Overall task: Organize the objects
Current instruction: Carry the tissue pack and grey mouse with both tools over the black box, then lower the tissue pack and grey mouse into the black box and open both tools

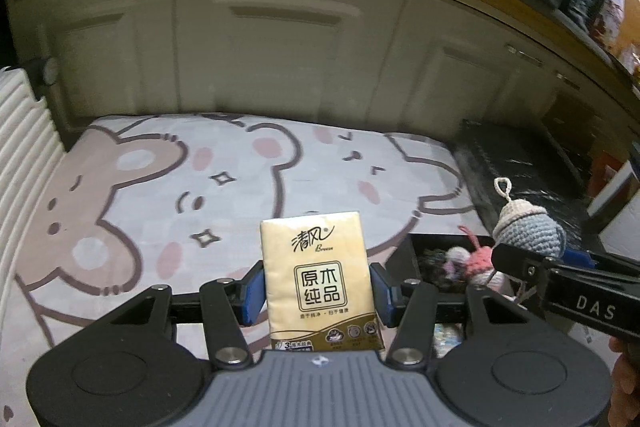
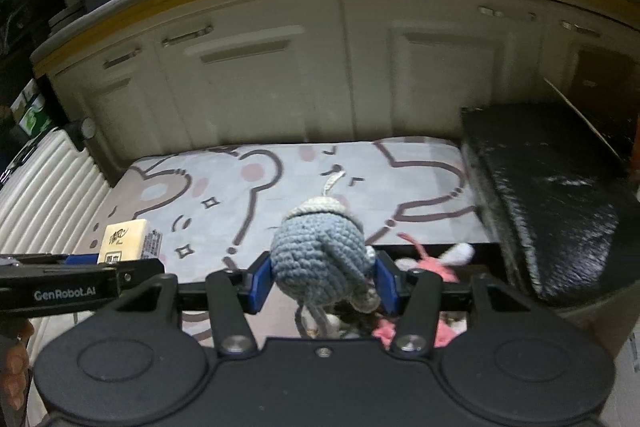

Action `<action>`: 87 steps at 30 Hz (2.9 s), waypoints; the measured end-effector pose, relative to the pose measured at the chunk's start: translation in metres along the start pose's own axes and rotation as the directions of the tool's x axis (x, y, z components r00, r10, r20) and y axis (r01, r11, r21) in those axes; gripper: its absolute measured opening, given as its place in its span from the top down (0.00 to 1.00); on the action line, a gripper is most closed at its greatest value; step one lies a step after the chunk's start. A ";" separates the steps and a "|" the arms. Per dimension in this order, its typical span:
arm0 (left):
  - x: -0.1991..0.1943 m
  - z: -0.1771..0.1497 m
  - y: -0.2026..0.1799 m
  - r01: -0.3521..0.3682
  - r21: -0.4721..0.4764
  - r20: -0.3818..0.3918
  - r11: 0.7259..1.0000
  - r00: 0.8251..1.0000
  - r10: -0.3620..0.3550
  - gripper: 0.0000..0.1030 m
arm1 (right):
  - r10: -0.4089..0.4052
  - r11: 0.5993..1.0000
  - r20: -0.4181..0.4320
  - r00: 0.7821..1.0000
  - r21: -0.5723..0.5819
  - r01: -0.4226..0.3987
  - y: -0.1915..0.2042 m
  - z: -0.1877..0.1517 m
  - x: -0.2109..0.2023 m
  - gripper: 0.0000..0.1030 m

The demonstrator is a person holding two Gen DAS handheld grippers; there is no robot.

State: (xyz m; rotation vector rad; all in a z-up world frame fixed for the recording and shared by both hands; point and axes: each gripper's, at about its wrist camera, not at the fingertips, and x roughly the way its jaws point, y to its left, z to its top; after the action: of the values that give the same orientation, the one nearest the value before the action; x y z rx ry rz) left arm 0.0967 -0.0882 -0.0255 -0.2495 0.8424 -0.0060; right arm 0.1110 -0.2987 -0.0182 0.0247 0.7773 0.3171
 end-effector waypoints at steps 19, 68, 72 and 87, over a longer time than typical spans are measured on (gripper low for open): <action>0.028 -0.006 -0.071 0.186 0.094 -0.071 0.978 0.981 -0.180 0.48 | -0.138 0.982 0.017 0.990 0.132 0.135 -0.086 -0.009 -0.001 0.47; 0.102 -0.026 -0.106 0.262 0.008 -0.298 0.965 0.922 -0.248 0.32 | -0.146 0.981 -0.158 0.977 0.105 0.164 -0.125 -0.028 0.053 0.36; 0.096 -0.025 -0.104 0.254 0.016 -0.286 0.967 0.928 -0.239 0.32 | -0.151 0.980 -0.150 0.977 0.110 0.168 -0.124 -0.029 0.046 0.35; 0.057 -0.017 -0.085 0.176 0.046 -0.212 0.983 0.964 -0.163 0.18 | -0.179 0.978 -0.118 0.977 0.084 0.189 -0.101 -0.025 0.002 0.17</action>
State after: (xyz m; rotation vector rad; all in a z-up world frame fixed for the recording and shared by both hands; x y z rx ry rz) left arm 0.1300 -0.1804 -0.0600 -0.2625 1.0243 -0.2230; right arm 0.1222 -0.3971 -0.0513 0.0245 0.8966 0.1055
